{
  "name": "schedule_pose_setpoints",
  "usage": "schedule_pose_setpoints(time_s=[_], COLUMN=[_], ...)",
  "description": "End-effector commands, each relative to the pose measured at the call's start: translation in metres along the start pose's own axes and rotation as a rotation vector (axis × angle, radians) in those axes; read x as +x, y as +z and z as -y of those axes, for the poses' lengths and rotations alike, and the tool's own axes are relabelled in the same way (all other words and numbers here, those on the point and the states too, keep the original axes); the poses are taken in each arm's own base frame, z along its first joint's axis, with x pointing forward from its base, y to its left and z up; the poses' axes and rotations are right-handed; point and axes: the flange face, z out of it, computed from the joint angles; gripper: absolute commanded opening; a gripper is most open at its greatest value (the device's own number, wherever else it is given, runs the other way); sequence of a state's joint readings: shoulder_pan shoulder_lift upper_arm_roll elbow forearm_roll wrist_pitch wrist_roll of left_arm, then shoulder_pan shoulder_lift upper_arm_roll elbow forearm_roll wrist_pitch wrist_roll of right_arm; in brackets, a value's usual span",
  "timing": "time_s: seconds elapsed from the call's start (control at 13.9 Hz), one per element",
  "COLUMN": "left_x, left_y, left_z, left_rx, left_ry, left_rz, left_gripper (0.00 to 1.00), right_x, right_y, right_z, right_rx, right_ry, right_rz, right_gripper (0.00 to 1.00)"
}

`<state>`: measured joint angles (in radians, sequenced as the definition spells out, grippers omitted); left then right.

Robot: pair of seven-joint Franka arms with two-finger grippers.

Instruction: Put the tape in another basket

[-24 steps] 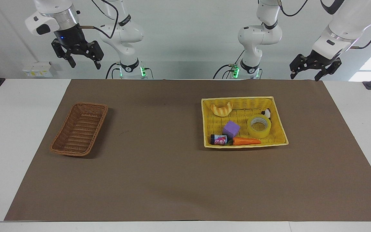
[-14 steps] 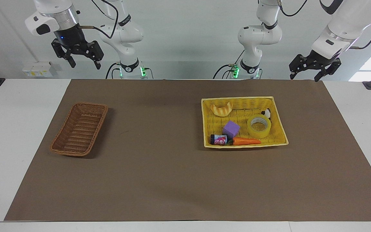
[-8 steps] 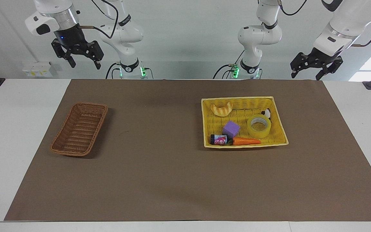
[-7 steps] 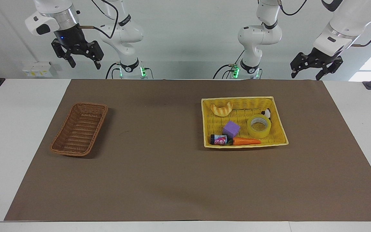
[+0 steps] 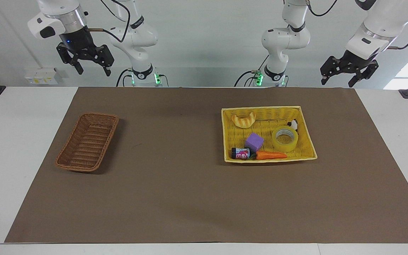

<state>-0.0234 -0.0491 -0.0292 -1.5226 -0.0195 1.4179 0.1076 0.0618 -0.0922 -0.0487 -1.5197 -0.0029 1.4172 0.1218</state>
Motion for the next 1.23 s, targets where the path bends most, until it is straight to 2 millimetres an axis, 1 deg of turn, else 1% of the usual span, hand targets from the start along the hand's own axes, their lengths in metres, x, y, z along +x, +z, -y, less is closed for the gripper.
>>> schedule_pose_setpoints(time_s=[0.0, 0.58, 0.72, 0.87, 1.08, 1.15], left_x=[-0.003, -0.006, -0.007, -0.005, 0.002, 0.006], left_y=[-0.006, -0.004, 0.003, 0.015, 0.043, 0.054], left_z=[0.0, -0.001, -0.002, -0.009, -0.017, -0.029], left_rx=[0.007, 0.007, 0.006, 0.01, 0.011, 0.013], left_ry=[-0.003, 0.009, 0.014, 0.025, 0.043, 0.067], left_rz=[-0.014, -0.009, -0.004, -0.024, -0.023, -0.024], left_gripper=[1.0, 1.0, 1.0, 1.0, 1.0, 1.0], right_x=[-0.005, -0.005, -0.005, -0.005, -0.005, -0.005], right_y=[0.0, 0.0, 0.0, 0.0, 0.0, 0.0], right_z=[-0.002, -0.002, -0.002, -0.002, -0.002, -0.002], right_rx=[0.004, 0.004, 0.004, 0.004, 0.004, 0.004], right_ry=[0.012, 0.012, 0.01, 0.01, 0.01, 0.012], right_rz=[-0.004, -0.004, -0.004, -0.004, -0.002, -0.004], right_gripper=[1.0, 1.0, 1.0, 1.0, 1.0, 1.0])
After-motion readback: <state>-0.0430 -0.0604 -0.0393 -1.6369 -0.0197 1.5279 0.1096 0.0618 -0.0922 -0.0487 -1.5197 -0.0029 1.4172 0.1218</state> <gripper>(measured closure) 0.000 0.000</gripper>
